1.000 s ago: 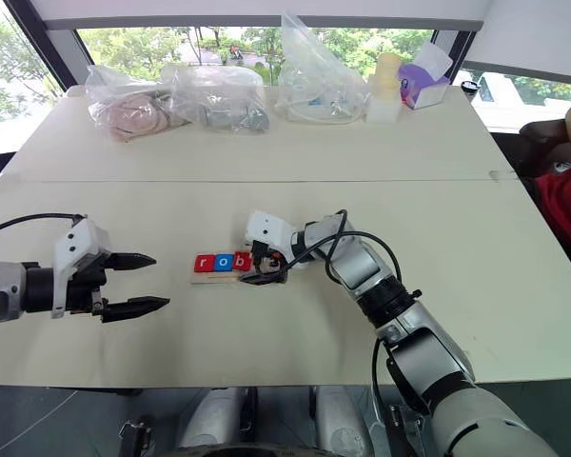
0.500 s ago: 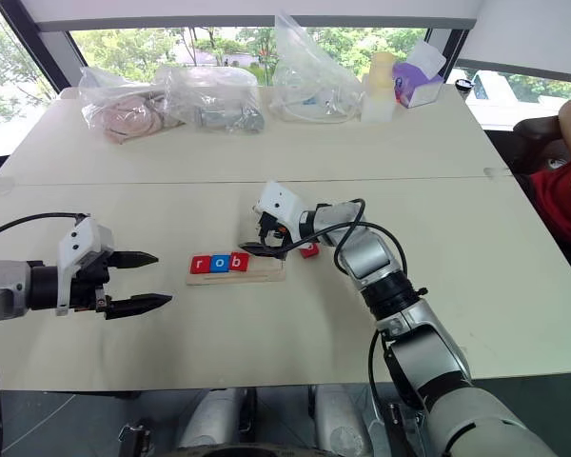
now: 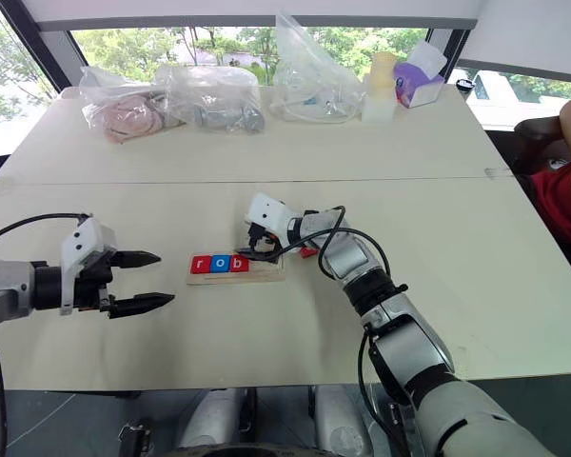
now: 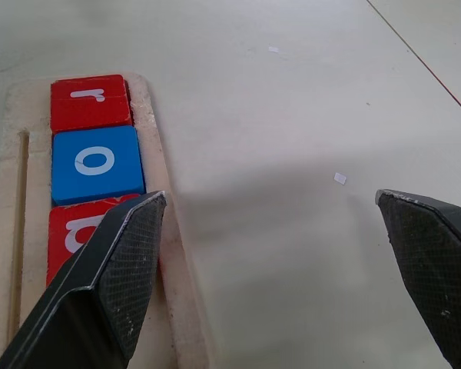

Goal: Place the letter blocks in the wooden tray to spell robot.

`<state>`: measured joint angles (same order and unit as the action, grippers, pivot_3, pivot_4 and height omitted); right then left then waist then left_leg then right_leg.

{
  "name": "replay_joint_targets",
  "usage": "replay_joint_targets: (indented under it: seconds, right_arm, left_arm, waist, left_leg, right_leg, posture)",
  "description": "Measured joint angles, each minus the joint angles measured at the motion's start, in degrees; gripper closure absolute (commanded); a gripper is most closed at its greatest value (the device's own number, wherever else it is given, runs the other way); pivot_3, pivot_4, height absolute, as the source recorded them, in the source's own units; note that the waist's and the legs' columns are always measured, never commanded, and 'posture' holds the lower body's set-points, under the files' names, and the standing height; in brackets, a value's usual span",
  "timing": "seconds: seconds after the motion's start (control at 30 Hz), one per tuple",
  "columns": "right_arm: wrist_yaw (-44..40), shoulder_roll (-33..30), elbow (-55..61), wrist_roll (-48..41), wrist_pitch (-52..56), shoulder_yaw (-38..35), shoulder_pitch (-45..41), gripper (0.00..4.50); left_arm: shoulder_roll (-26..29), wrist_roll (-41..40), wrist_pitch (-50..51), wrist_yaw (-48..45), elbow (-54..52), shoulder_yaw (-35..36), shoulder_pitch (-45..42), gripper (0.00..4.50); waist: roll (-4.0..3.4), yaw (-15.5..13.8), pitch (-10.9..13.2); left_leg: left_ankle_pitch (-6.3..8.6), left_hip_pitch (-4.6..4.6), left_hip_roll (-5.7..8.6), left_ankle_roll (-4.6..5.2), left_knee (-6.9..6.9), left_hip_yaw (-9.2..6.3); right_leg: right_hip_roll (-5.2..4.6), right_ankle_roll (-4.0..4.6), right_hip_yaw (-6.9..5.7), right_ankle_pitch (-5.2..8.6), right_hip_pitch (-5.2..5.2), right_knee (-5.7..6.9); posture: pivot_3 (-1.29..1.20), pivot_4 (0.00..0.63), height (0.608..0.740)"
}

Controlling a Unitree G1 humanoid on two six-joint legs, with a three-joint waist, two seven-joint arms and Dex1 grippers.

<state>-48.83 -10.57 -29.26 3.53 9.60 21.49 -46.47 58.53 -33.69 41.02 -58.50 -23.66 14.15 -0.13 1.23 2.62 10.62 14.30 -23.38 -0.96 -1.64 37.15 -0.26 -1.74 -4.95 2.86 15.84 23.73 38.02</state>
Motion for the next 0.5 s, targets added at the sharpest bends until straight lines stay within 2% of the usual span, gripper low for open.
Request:
replay_joint_targets:
  seconds: [0.1,0.23,0.33,0.5]
  right_arm:
    - [0.0,0.0,0.0,-0.7,1.1,-1.0,0.0,0.02]
    - [2.2,-0.8,3.0,-3.1,5.3,-6.2,0.0,0.02]
    - [5.6,-3.4,13.4,-6.6,14.5,-12.9,1.8,0.02]
    - [11.5,-7.5,32.7,-9.6,32.5,-19.7,13.9,0.02]
  left_arm:
    - [-0.1,-0.2,0.1,0.1,-0.1,0.0,0.0,0.0]
    - [-1.9,-2.8,1.7,1.0,-1.6,0.1,-1.5,0.0]
    - [-3.3,-6.2,3.7,1.9,-4.0,0.2,-4.5,0.0]
    - [-4.3,-9.3,5.9,3.5,-5.7,-0.9,-7.7,0.0]
  waist:
    - [0.0,0.0,0.0]
    - [0.0,-0.2,0.0]
    - [0.01,-0.5,0.0]
    - [0.05,-0.2,0.0]
  left_leg:
    - [0.0,0.0,0.0,0.0,0.0,-0.01]
    - [0.0,-0.03,0.01,0.0,0.01,-0.03]
    - [0.0,-0.06,0.04,-0.01,0.0,-0.09]
    - [0.01,-0.04,0.04,-0.01,-0.06,-0.08]
  right_leg:
    - [-0.01,0.0,0.0,0.0,0.0,0.0]
    - [-0.07,0.0,0.0,0.0,0.0,-0.01]
    - [-0.15,0.0,-0.01,-0.01,-0.02,-0.03]
    - [-0.11,0.0,0.0,0.0,-0.02,-0.06]
  posture:
    - [0.0,0.15,0.735]
    - [0.0,0.15,0.735]
    - [0.0,0.15,0.735]
    - [0.0,0.15,0.735]
